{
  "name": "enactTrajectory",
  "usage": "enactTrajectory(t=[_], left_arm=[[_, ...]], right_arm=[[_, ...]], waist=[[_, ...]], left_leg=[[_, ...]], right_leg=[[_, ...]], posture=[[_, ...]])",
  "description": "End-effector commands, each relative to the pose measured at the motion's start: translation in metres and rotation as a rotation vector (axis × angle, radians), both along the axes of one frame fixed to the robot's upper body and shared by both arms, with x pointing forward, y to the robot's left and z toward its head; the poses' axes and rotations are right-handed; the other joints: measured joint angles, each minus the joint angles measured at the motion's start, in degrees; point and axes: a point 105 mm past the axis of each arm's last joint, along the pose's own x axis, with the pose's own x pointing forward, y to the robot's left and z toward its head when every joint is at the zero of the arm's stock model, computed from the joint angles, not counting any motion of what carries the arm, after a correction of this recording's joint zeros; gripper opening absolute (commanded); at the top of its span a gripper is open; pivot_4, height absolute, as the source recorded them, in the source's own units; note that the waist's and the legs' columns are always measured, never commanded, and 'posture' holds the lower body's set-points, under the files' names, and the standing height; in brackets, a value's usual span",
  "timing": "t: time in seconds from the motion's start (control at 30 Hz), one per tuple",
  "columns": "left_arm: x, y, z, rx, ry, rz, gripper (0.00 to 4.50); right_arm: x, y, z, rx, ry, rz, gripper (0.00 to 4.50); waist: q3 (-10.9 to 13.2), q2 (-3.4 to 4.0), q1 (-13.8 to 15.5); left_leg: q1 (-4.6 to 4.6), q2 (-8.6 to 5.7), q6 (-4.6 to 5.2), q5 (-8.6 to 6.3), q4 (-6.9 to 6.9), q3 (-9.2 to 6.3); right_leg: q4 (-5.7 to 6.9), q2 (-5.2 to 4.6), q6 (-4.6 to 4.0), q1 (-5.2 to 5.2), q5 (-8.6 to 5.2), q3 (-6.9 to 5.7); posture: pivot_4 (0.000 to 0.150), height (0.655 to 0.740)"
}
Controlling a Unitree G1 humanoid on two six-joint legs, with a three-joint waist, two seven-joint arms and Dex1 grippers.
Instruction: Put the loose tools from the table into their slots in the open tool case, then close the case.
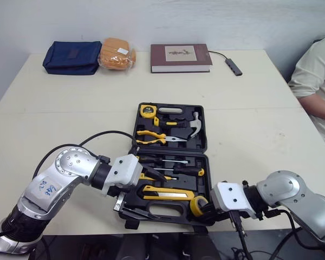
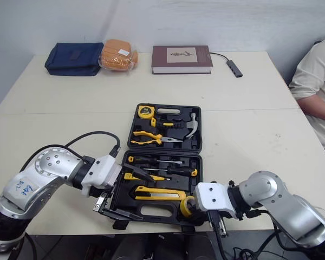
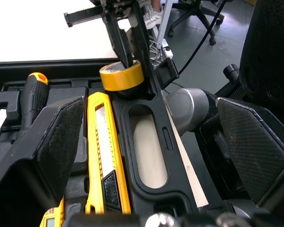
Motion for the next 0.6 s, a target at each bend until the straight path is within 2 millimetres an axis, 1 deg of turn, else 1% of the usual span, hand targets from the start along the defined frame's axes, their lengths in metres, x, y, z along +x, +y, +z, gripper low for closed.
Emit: enactTrajectory(t=[0.03,0.07,0.13,0.2,0.23,0.3,0.37,0.47,0.5,0.53,0.57,0.6], left_arm=[[-0.002,-0.001,0.009,-0.008,-0.029,-0.024,4.5],[-0.002,-0.002,0.01,-0.011,-0.028,-0.022,4.5],[-0.001,-0.002,0.011,-0.016,-0.026,-0.019,4.5],[-0.001,-0.002,0.011,-0.015,-0.025,-0.021,4.5],[-0.001,-0.002,0.01,-0.013,-0.025,-0.023,4.5],[-0.001,-0.002,0.01,-0.012,-0.025,-0.024,4.5],[-0.001,-0.002,0.009,-0.013,-0.026,-0.024,4.5],[-0.001,-0.002,0.009,-0.016,-0.025,-0.024,4.5],[-0.001,-0.003,0.008,-0.017,-0.025,-0.024,4.5],[-0.002,-0.003,0.007,-0.018,-0.024,-0.025,4.5],[-0.002,-0.004,0.007,-0.02,-0.023,-0.024,4.5],[-0.002,-0.004,0.007,-0.022,-0.022,-0.024,4.5]], right_arm=[[-0.013,0.005,-0.003,0.007,0.031,0.041,0.01],[-0.013,0.006,-0.002,0.016,0.03,0.04,0.01],[-0.014,0.008,0.002,0.04,0.026,0.044,0.97],[-0.014,0.008,0.011,0.058,0.015,0.06,1.73],[-0.015,0.008,0.014,0.062,0.009,0.073,2.29],[-0.015,0.006,0.023,0.086,-0.006,0.094,3.21],[-0.012,0.006,0.033,0.14,-0.022,0.088,3.21],[-0.006,0.008,0.039,0.234,-0.041,0.048,3.21],[-0.004,0.009,0.038,0.279,-0.033,0.03,2.77],[-0.002,0.011,0.038,0.308,-0.025,0.019,2.67],[0.0,0.011,0.034,0.33,-0.039,0.015,2.41],[0.001,0.012,0.032,0.343,-0.05,0.014,1.9]], waist=[[0.0,-0.02,0.0],[0.0,-0.03,0.0],[0.0,-0.03,0.0],[0.0,-0.04,0.0],[0.0,-0.04,0.0],[0.0,-0.05,0.0],[0.0,-0.05,0.1],[0.0,-0.1,0.2],[0.0,-0.1,0.2],[0.0,-0.12,0.3],[0.0,-0.18,0.3],[0.0,-0.18,0.3]], left_leg=[[0.0,0.0,0.0,0.0,0.0,0.0],[0.0,0.0,0.0,0.0,0.0,0.0],[0.0,0.0,0.0,0.0,0.0,0.0],[-0.01,0.0,0.0,0.0,0.0,0.0],[-0.01,-0.01,0.01,0.0,0.0,0.0],[-0.01,-0.01,0.01,0.0,0.01,0.0],[-0.01,-0.01,0.01,0.0,0.02,0.0],[-0.01,0.0,0.02,-0.01,0.02,0.0],[-0.01,0.0,0.02,-0.01,0.01,0.0],[-0.01,0.0,0.02,-0.01,0.02,-0.01],[-0.01,0.0,0.02,-0.01,0.0,-0.02],[-0.01,0.0,0.02,-0.01,0.01,-0.01]], right_leg=[[0.0,0.0,0.0,0.0,0.0,0.0],[0.0,0.0,0.0,0.0,0.0,0.0],[0.0,0.0,0.0,0.0,0.0,-0.01],[0.0,0.0,0.0,-0.01,0.0,0.0],[0.01,0.0,0.0,-0.01,0.0,0.0],[0.01,0.0,0.0,0.0,0.0,0.0],[0.01,0.0,0.0,-0.01,0.0,0.0],[0.01,0.0,0.0,0.0,0.0,0.0],[0.01,0.0,0.0,0.01,0.0,-0.01],[0.01,0.0,0.0,0.0,0.0,0.0],[0.0,0.0,0.0,0.01,0.0,-0.01],[0.0,0.0,0.0,0.01,0.0,-0.02]], posture=[[0.15,0.74],[0.15,0.74],[0.15,0.74],[0.15,0.74],[0.15,0.74],[0.15,0.74],[0.15,0.74],[0.15,0.74],[0.15,0.74],[0.15,0.74],[0.15,0.74],[0.15,0.74]])
